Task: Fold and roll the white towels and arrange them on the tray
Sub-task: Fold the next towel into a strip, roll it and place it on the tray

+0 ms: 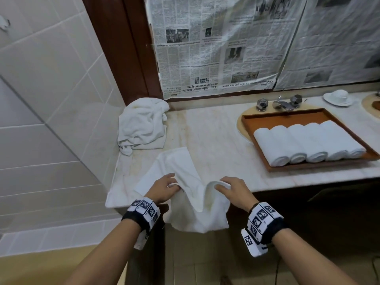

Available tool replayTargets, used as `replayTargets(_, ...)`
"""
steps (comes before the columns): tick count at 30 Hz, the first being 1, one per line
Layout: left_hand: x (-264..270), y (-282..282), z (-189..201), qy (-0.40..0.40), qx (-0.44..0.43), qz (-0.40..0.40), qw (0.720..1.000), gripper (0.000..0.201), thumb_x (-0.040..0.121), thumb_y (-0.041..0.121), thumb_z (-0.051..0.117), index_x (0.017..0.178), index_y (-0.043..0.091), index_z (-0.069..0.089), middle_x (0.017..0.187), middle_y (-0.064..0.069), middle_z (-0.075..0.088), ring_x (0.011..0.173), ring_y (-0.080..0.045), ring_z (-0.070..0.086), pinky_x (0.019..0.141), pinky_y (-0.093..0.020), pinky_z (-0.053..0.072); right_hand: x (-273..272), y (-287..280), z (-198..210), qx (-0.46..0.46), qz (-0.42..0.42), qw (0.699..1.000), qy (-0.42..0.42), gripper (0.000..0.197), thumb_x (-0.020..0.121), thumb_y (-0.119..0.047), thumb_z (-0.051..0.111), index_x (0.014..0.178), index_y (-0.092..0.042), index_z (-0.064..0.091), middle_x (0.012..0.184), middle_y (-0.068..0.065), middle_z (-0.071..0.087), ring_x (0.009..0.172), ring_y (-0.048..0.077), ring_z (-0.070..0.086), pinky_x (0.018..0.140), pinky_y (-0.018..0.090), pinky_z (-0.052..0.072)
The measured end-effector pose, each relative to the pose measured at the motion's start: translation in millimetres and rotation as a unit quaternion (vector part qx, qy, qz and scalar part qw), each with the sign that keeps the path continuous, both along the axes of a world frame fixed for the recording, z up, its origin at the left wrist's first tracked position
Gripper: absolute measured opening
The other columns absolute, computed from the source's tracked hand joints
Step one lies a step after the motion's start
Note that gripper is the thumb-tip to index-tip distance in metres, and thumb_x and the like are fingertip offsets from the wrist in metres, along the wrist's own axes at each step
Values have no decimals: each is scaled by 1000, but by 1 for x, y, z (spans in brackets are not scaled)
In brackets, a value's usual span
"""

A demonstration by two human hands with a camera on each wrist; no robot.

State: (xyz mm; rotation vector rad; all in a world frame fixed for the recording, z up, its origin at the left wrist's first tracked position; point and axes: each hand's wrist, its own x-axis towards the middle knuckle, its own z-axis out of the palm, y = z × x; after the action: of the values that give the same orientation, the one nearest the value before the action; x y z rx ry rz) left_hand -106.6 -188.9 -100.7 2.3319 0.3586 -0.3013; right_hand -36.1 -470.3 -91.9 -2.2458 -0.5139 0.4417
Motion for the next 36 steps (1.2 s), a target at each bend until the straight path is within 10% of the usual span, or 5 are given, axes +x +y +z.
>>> replayTargets(5, 10, 3, -56, 47, 71, 19, 996, 41, 86, 52, 51, 124, 38, 57, 132, 4, 59, 127, -23, 52, 101, -33, 44, 7, 12, -19, -14, 6, 1000, -8, 32, 97, -31, 55, 77, -7, 63, 75, 6, 66, 77, 25, 60, 73, 35, 44)
replayTargets(14, -12, -52, -11, 59, 0, -62, 996, 23, 92, 33, 58, 72, 23, 62, 79, 8, 62, 83, -14, 57, 72, -28, 41, 12, 0, -23, -20, 49, 998, 18, 15, 93, -30, 62, 84, -21, 71, 82, -8, 70, 80, 11, 63, 72, 27, 50)
replayTargets(20, -24, -52, 6, 67, -69, -61, 993, 21, 84, 39, 55, 75, 26, 68, 84, 9, 65, 86, -12, 59, 74, -24, 42, 14, -9, -12, -5, 56, 998, 11, 15, 89, -28, 65, 77, -21, 71, 76, -9, 69, 72, 3, 59, 67, 22, 45)
replayTargets(24, -16, -47, 8, -20, -34, -8, 999, 22, 92, 26, 61, 98, 9, 72, 130, 0, 61, 121, -12, 53, 94, -19, 36, 11, -6, -10, 5, 56, 998, 8, 15, 89, -26, 65, 74, -25, 69, 76, -11, 69, 70, 1, 58, 67, 19, 45)
replayTargets(36, -21, -22, 10, -112, -83, 70, 988, 24, 101, 25, 48, 86, 19, 66, 87, 1, 65, 88, -20, 60, 77, -32, 50, 26, -29, 7, -42, 49, 997, -37, 33, 94, -33, 63, 64, -21, 57, 58, -8, 54, 60, 8, 51, 60, 28, 40)
